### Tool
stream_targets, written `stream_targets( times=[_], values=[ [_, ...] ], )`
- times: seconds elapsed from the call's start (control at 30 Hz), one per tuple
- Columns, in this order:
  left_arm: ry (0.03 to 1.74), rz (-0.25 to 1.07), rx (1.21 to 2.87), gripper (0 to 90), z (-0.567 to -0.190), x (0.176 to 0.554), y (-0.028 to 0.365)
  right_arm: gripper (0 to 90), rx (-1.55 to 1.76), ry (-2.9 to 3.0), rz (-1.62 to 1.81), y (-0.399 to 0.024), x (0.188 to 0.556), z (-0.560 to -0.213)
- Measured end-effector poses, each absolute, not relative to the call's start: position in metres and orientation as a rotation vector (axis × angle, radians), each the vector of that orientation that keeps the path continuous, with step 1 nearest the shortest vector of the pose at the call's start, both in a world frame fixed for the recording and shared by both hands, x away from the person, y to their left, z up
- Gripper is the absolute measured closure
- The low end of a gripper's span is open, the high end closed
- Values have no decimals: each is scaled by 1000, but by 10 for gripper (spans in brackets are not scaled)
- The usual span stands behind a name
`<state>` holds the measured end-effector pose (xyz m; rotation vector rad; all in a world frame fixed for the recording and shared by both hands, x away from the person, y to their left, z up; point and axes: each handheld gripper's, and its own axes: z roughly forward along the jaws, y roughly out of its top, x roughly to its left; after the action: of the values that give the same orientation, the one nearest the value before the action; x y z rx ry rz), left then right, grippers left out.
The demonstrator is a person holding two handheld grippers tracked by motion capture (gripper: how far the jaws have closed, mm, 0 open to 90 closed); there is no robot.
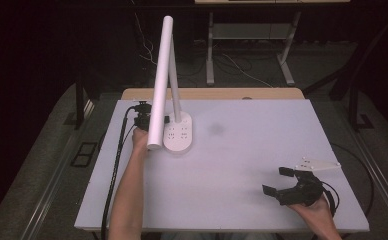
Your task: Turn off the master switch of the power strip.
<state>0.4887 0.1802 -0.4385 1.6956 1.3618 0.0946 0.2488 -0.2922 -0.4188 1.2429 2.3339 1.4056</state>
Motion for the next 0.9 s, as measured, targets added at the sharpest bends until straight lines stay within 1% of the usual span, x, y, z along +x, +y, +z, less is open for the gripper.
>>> stream_targets(
  times=[0.1,0.4,0.9],
  values=[
    [1358,119,1708,900,-438,489,177,0,1241,2333,1407,-292,249,-419],
    [1373,131,1735,900,-435,489,174,0,1245,2333,1405,-293,249,-419],
    [1388,204,1906,900,-423,495,157,0,1254,2320,1409,-295,249,-418]
  ],
)
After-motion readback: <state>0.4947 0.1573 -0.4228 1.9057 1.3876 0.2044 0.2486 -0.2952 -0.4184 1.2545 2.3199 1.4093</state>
